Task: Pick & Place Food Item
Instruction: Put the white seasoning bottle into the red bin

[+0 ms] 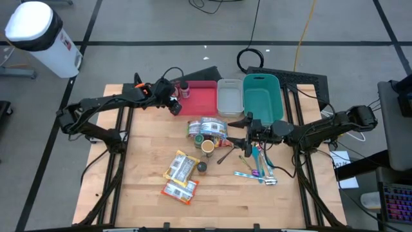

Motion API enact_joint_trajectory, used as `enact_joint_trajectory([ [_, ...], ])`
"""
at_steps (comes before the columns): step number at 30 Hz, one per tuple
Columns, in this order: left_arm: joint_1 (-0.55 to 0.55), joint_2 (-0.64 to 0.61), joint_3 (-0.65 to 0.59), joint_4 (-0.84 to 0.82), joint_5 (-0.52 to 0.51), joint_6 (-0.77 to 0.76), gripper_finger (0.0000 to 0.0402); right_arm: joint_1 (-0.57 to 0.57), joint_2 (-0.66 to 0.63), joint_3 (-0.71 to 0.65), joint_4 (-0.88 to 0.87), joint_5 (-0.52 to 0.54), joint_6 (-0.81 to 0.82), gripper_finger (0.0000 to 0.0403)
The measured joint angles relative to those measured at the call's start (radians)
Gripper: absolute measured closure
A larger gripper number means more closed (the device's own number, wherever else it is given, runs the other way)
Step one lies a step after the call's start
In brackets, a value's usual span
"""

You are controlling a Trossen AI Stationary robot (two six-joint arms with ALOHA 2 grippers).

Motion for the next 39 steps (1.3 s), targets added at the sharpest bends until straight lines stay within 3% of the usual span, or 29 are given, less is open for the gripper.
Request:
enact_joint_trajectory([
  [7,0.0,0.006,0.0,-0.002,-0.019,-0.013,0.0196,0.0,0.0,0.0,0.0,0.0,0.0,0.011],
  [13,-0.003,0.09,0.0,0.009,-0.02,-0.015,0.0194,0.0,0.0,0.0,0.0,0.0,0.0,0.011],
  [21,-0.003,0.139,0.0,0.011,-0.017,0.002,0.0159,0.0,0.0,0.0,0.0,0.0,0.0,0.011],
  [29,-0.006,0.124,-0.002,-0.016,-0.017,0.058,0.0134,0.0,0.0,0.0,0.0,0.0,-0.003,0.011],
  [39,-0.006,0.007,-0.001,0.001,-0.017,0.079,0.0148,0.0,0.0,0.0,0.0,0.0,-0.003,0.011],
])
